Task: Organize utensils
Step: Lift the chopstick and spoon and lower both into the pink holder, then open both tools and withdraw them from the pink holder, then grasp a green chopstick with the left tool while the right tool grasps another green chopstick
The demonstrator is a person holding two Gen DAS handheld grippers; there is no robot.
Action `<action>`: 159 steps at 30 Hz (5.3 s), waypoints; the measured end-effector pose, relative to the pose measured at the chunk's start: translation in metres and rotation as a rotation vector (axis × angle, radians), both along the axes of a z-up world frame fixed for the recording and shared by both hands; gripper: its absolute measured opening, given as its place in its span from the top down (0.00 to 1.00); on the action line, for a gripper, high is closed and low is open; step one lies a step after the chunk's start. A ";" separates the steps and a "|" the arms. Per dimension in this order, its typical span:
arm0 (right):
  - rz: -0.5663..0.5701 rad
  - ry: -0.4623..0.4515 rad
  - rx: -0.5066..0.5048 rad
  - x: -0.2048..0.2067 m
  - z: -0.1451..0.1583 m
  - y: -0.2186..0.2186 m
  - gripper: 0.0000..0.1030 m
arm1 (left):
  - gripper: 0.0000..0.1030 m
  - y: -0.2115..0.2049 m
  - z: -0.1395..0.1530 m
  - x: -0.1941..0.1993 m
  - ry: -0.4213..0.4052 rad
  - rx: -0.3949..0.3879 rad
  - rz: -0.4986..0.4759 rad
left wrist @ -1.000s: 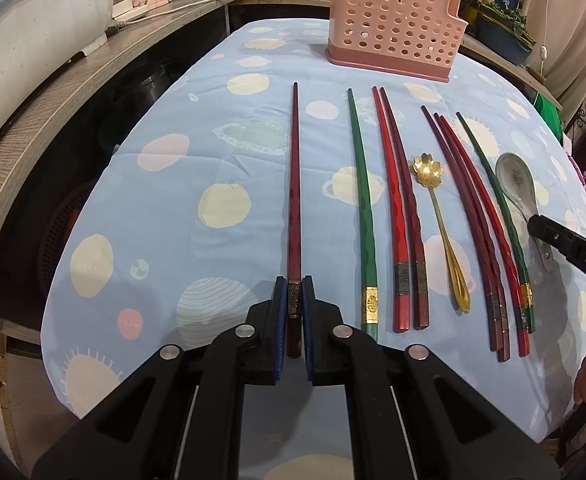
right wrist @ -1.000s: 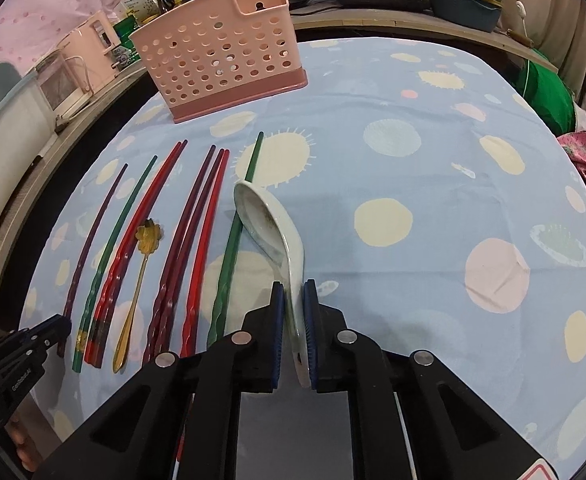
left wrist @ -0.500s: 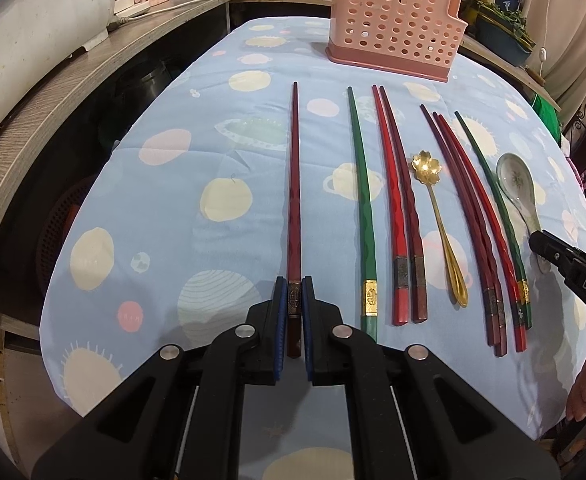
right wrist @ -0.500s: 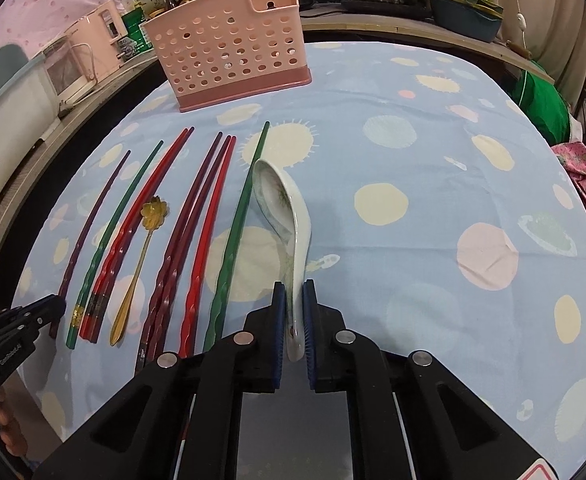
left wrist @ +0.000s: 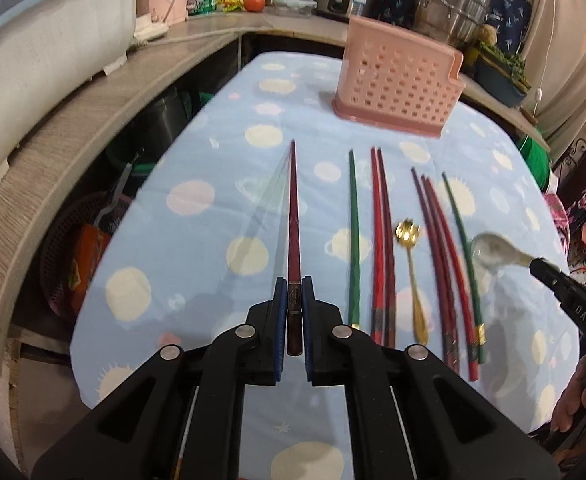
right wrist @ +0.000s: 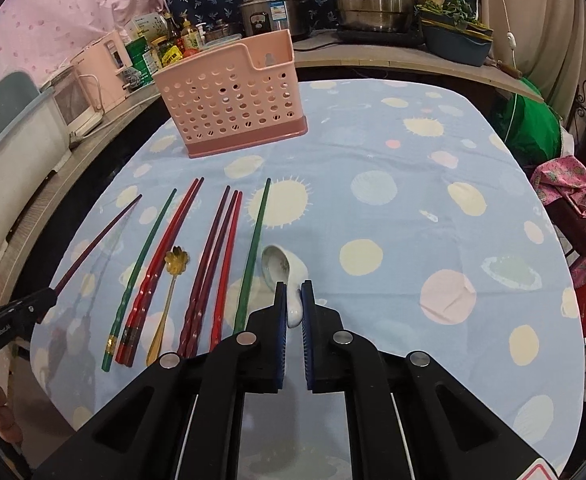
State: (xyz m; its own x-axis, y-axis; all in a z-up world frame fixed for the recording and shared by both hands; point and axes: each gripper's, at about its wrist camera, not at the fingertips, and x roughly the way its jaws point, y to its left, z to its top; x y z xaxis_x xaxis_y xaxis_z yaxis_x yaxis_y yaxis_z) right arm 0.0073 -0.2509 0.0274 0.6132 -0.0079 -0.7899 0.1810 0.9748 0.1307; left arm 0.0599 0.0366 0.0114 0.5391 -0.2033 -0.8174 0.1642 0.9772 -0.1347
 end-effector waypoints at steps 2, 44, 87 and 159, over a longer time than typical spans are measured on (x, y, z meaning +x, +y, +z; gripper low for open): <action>-0.004 -0.013 0.002 0.002 0.006 -0.003 0.94 | 0.93 0.001 0.014 0.005 -0.023 -0.013 0.005; -0.019 -0.290 0.060 0.224 0.121 -0.053 0.94 | 0.93 -0.069 0.250 0.209 -0.493 -0.196 0.037; 0.011 -0.156 0.087 0.123 0.061 -0.032 0.86 | 0.80 -0.065 0.121 0.153 -0.279 -0.046 0.011; 0.093 0.093 0.080 -0.032 -0.055 0.034 0.94 | 0.66 -0.046 -0.048 -0.009 0.079 0.057 -0.100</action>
State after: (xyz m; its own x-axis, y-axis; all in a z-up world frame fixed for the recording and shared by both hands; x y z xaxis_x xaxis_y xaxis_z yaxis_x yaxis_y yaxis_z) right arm -0.0246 -0.2165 -0.0277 0.5329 0.1108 -0.8389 0.1052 0.9750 0.1956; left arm 0.0513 -0.0095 -0.0364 0.4521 -0.2050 -0.8681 0.2522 0.9629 -0.0961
